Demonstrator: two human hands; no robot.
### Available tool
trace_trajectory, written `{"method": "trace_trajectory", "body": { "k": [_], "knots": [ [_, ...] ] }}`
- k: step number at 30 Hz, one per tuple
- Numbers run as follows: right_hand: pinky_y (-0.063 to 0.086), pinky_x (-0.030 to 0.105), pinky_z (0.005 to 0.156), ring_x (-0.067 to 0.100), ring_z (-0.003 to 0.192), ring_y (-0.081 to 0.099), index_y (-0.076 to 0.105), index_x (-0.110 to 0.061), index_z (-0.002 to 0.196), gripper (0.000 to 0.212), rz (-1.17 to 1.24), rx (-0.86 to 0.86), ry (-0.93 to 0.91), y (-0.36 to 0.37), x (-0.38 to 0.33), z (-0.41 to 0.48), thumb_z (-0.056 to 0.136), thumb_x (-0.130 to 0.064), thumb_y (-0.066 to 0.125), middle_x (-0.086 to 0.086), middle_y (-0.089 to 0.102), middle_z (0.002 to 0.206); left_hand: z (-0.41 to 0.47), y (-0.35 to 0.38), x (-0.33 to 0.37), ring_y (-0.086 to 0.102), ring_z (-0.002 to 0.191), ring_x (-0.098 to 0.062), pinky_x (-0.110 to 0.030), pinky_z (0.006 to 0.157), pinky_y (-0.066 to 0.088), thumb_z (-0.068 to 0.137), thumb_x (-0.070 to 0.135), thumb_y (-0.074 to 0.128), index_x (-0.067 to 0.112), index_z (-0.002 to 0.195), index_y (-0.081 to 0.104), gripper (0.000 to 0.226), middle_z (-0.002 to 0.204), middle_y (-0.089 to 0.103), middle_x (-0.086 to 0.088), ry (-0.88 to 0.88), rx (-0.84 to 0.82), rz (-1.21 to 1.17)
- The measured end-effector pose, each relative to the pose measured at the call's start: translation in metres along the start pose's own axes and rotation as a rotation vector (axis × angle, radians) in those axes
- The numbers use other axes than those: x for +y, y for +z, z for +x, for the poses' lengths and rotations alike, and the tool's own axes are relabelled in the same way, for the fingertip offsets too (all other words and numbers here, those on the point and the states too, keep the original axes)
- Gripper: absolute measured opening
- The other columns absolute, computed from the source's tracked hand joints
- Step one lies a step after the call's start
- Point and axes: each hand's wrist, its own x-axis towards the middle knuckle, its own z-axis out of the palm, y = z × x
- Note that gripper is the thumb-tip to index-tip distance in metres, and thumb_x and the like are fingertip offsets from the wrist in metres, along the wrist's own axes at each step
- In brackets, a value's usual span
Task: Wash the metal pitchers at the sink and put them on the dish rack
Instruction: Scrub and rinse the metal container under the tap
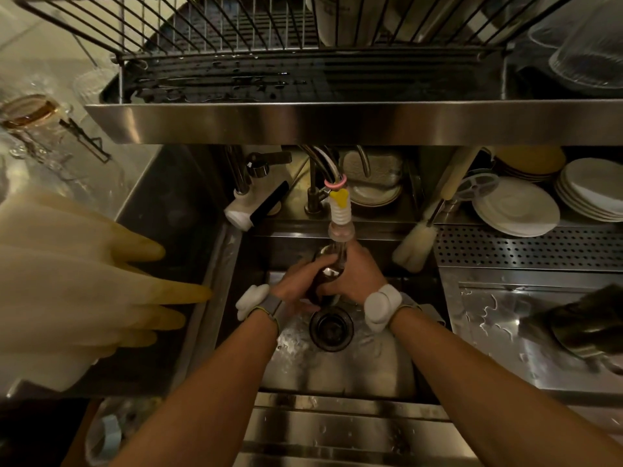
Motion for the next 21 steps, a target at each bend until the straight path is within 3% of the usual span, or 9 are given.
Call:
{"method": "trace_trajectory", "body": {
  "k": [4,7,9,10,12,14,16,19,21],
  "knots": [
    [0.049,0.026,0.091,0.010,0.106,0.058,0.038,-0.022,0.136,0.108,0.116,-0.025,0.000,-0.014,0.002,-0.013,0.043,-0.025,0.093,-0.008,0.060,0.116,0.005,0.004,-0.008,0.065,0.092,-0.024,-0.036,0.070,0.056,0.078,0.041,0.068,0.019,0.119,0.059,0.047,0.100,0.066,-0.004,0.028,0.006,-0.133],
    [0.050,0.031,0.096,0.013,0.110,0.060,0.040,-0.022,0.135,0.102,0.119,-0.019,0.026,-0.018,0.007,-0.017,0.047,-0.026,0.093,-0.004,0.062,0.121,0.004,0.009,-0.008,0.063,0.089,-0.024,-0.038,0.069,0.055,0.082,0.034,0.065,0.017,0.118,0.060,0.041,0.106,0.063,-0.008,0.048,-0.018,-0.205],
    [0.051,0.034,0.096,0.016,0.111,0.061,0.042,-0.022,0.133,0.099,0.104,0.015,0.038,-0.016,0.005,-0.015,0.048,-0.028,0.091,-0.002,0.062,0.123,-0.001,0.011,-0.005,0.061,0.085,-0.021,-0.034,0.067,0.052,0.086,0.041,0.059,0.020,0.110,0.063,0.032,0.100,0.063,-0.004,0.043,-0.037,-0.216],
    [0.050,0.034,0.096,0.016,0.111,0.060,0.042,-0.022,0.133,0.099,0.094,0.031,0.045,-0.015,0.004,-0.014,0.048,-0.029,0.091,-0.002,0.062,0.124,-0.004,0.011,-0.003,0.060,0.089,-0.020,-0.033,0.069,0.050,0.088,0.050,0.054,0.023,0.109,0.063,0.035,0.100,0.063,-0.002,0.035,-0.019,-0.225],
    [0.050,0.033,0.096,0.016,0.111,0.060,0.041,-0.024,0.133,0.097,0.084,0.065,0.048,-0.009,0.002,-0.012,0.049,-0.032,0.090,-0.003,0.061,0.125,-0.003,0.004,0.000,0.055,0.111,-0.026,-0.043,0.085,0.049,0.086,0.066,0.044,0.025,0.127,0.055,0.059,0.121,0.056,-0.002,0.002,0.105,-0.213],
    [0.050,0.034,0.095,0.016,0.110,0.060,0.040,-0.026,0.132,0.096,0.065,0.072,0.049,-0.006,0.004,-0.013,0.050,-0.037,0.090,-0.005,0.061,0.124,0.002,-0.004,-0.002,0.046,0.127,-0.032,-0.052,0.100,0.040,0.087,0.069,0.037,0.022,0.140,0.043,0.071,0.142,0.044,-0.005,-0.001,0.264,-0.113],
    [0.050,0.034,0.096,0.017,0.112,0.060,0.039,-0.028,0.133,0.097,0.027,0.047,0.054,-0.006,0.010,-0.015,0.051,-0.038,0.089,-0.005,0.061,0.124,0.006,-0.010,-0.005,0.046,0.128,-0.032,-0.049,0.105,0.038,0.093,0.062,0.033,0.016,0.137,0.048,0.066,0.144,0.044,-0.008,0.046,0.341,-0.027],
    [0.049,0.037,0.098,0.020,0.114,0.059,0.039,-0.024,0.135,0.101,0.069,0.130,0.114,-0.014,0.017,-0.013,0.049,-0.032,0.090,-0.001,0.061,0.126,0.007,-0.013,-0.011,0.049,0.125,-0.032,-0.040,0.105,0.039,0.096,0.055,0.032,0.009,0.131,0.054,0.062,0.138,0.051,-0.014,0.085,0.337,0.052],
    [0.050,0.038,0.097,0.021,0.112,0.060,0.040,-0.023,0.134,0.100,0.081,0.149,0.103,-0.013,0.011,-0.008,0.047,-0.032,0.091,-0.001,0.061,0.125,0.008,-0.015,-0.015,0.049,0.126,-0.032,-0.042,0.108,0.039,0.097,0.052,0.032,0.006,0.129,0.056,0.061,0.137,0.052,-0.017,0.103,0.337,0.085]
  ]
}}
